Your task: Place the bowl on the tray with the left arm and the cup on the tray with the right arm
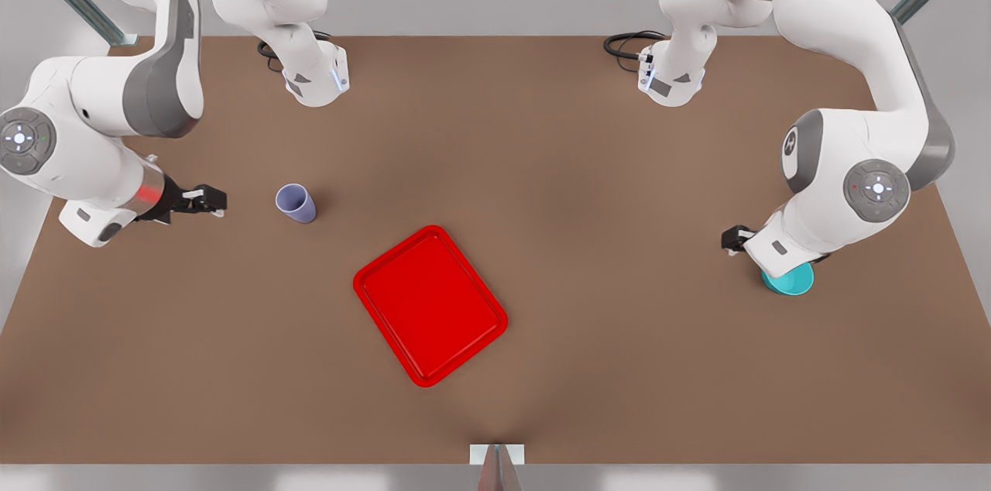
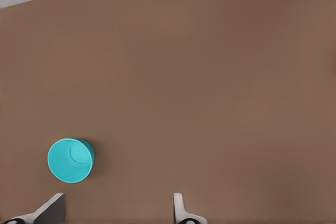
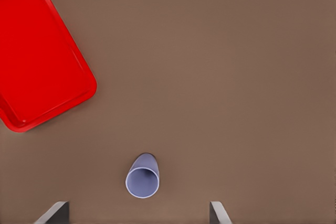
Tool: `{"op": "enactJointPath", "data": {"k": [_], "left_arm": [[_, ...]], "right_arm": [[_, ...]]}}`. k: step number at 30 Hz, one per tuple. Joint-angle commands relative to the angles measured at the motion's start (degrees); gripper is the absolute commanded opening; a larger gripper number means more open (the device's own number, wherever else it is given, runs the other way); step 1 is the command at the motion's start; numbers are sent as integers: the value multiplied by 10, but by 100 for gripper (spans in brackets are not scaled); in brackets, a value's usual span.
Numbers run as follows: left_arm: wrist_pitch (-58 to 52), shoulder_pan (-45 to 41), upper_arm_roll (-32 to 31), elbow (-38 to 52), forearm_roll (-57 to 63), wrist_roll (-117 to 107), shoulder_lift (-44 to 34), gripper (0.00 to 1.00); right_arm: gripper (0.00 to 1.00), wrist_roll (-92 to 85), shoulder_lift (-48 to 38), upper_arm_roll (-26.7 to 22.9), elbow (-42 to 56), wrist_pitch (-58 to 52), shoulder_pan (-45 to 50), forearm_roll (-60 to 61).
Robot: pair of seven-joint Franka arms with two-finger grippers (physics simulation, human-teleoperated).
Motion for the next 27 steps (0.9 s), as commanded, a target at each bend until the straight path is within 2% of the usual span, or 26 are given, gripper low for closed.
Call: {"op": "enactJointPath", "data": {"k": [1,3,4,8,12,18,23,24,25,27], "left_arm": [[0,0,0,0,2,3,0,100],[4,18,13,-2,-12,5,22,100],[11,59,22,-5,-63,29,35,100],[62,188,22,-19,-104,217,106,100],[123,266,22,-23,-145,349,169,100],[167,292,22,-23,-157,386,239,100],[167,294,22,-23,-156,401,259,100],[167,293,22,-23,-155,401,268,100],[165,293,23,-23,-155,401,270,99],[160,293,22,-24,-155,402,271,88]], "right_arm": [[100,0,0,0,1,0,0,0],[100,1,0,-1,1,0,0,0],[100,1,0,-1,0,1,0,0],[100,0,6,0,0,0,0,0],[100,-3,14,0,0,1,-2,-2],[100,5,28,4,-13,3,5,3],[100,7,11,8,-53,18,14,15],[100,8,4,12,-73,27,10,15],[100,10,-45,13,-146,79,13,16],[100,29,-68,31,-202,106,15,16]]}}
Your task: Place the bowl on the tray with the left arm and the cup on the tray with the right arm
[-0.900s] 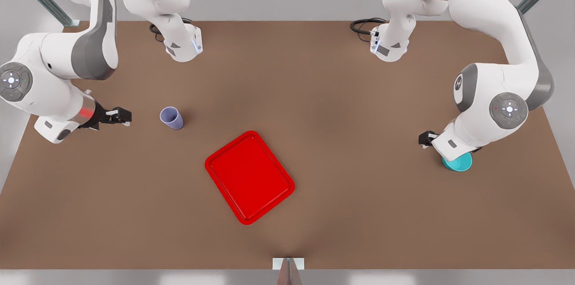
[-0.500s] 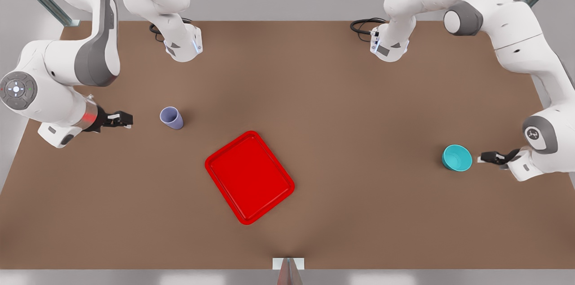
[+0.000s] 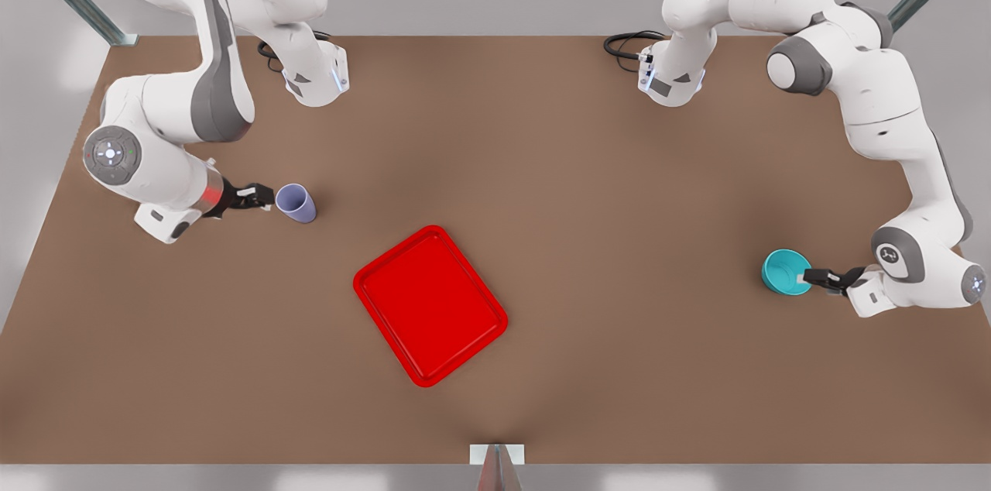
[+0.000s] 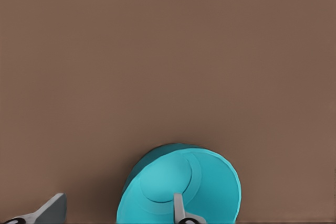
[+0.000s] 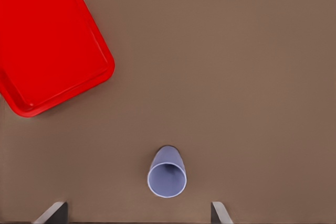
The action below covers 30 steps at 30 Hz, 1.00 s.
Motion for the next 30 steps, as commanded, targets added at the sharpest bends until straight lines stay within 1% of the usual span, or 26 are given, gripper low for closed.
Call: {"op": "enactJointPath", "data": {"k": [1,2,3,4,5,7,9,10,13,14,17,22,23,25,28,30], "left_arm": [[1,-1,0,0,0,4,1,85],[1,-1,0,0,1,7,6,73],[1,-1,0,1,1,7,10,64],[6,-1,0,0,1,7,14,58],[7,-1,0,1,1,7,19,55],[8,-1,0,1,1,7,23,38],[7,-1,-1,1,0,7,25,29],[7,-1,0,1,0,7,25,26],[2,-2,-1,1,0,7,26,24],[1,-3,-1,1,0,7,26,23],[-5,-4,-1,1,0,7,26,21],[-39,-18,-13,3,-2,-18,15,21],[-54,-22,-26,3,-6,-39,3,21],[-71,-49,-64,3,-7,-111,-23,21],[-74,-84,-149,6,-8,-290,-46,21],[-58,-127,-158,6,-74,-345,-45,21]], "right_arm": [[100,1,-14,0,-30,21,-6,0],[100,1,-35,3,-81,51,-9,0],[100,1,-42,5,-109,70,-9,5],[100,0,-28,5,-132,107,-10,41],[100,1,-31,6,-151,120,-9,43],[100,2,-59,7,-198,135,-9,47],[100,2,-64,6,-203,135,-19,48],[100,2,-77,3,-229,130,-30,48],[100,2,-74,1,-275,156,-41,48],[100,2,-77,1,-322,210,-42,48],[100,2,-71,-4,-366,264,-58,48],[100,-7,-42,-4,-371,301,-79,47],[100,-7,-40,-4,-373,301,-81,48],[100,-10,-32,-4,-388,334,-94,47],[100,-37,-28,-5,-388,337,-113,48],[100,-38,-23,-4,-391,337,-117,48]]}}
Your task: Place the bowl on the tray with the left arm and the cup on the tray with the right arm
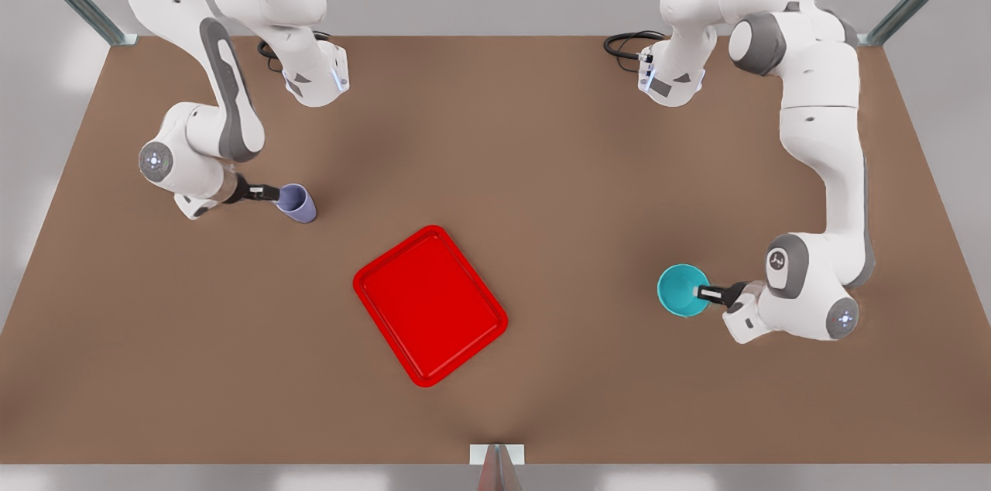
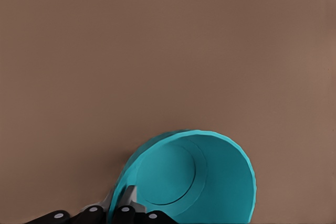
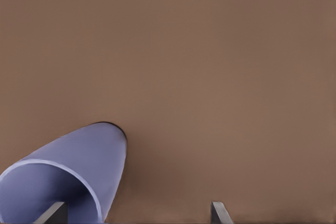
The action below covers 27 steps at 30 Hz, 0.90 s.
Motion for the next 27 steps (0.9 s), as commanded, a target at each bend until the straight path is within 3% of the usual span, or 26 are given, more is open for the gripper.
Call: {"op": "enactJointPath", "data": {"k": [1,10,21,26,27], "left_arm": [[8,-13,0,0,-97,-14,0,21],[191,-241,0,0,-219,-318,0,21],[383,-343,0,10,-250,-457,42,21],[416,-344,3,25,-248,-466,70,21],[417,-344,4,32,-247,-466,76,21]], "right_arm": [[100,0,4,-1,-1,3,32,0],[100,-3,23,2,26,0,42,0],[100,-31,41,4,19,2,40,0],[83,-32,51,5,13,6,41,0],[74,-32,51,4,14,4,41,0]]}}
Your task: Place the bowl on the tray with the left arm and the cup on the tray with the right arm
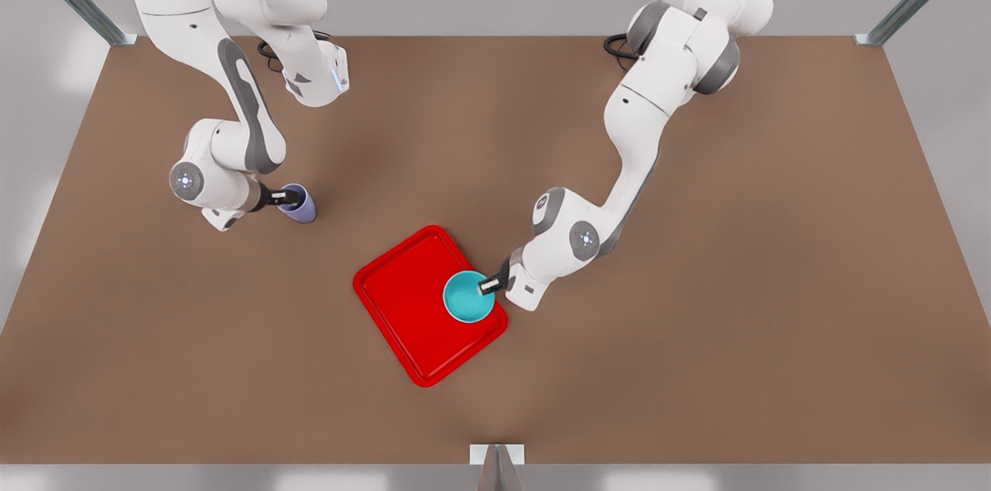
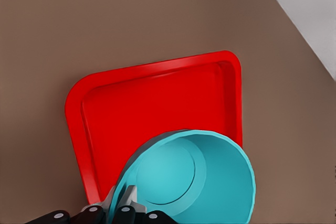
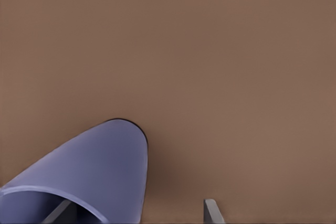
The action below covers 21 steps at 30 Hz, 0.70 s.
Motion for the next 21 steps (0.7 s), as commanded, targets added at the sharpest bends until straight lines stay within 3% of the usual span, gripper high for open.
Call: {"op": "enactJointPath", "data": {"k": [1,2,3,11,13,15,16,17,18,21], "left_arm": [[8,0,0,1,-66,4,3,21],[11,0,0,4,-67,4,10,21],[20,0,-2,12,-67,2,17,21],[55,-18,-3,32,-64,-17,52,21],[65,-18,-3,33,-64,-16,58,21],[65,-18,-3,37,-64,-16,61,25],[65,-18,-3,37,-64,-13,62,41],[65,-18,-1,37,-64,-6,62,76],[65,-18,0,36,-62,-5,63,100],[65,-18,1,36,-59,-4,63,100]], "right_arm": [[56,1,0,-1,1,0,0,0],[36,1,2,-1,1,1,0,0],[32,0,4,-1,1,3,0,0],[30,-5,9,0,1,2,0,15],[21,-5,8,0,1,2,0,19],[21,-4,9,-1,3,3,0,20],[21,-4,9,-1,3,3,0,21],[21,-4,9,-1,3,3,0,25],[21,-5,9,-1,3,3,0,25],[21,-6,10,1,8,4,1,25]]}}
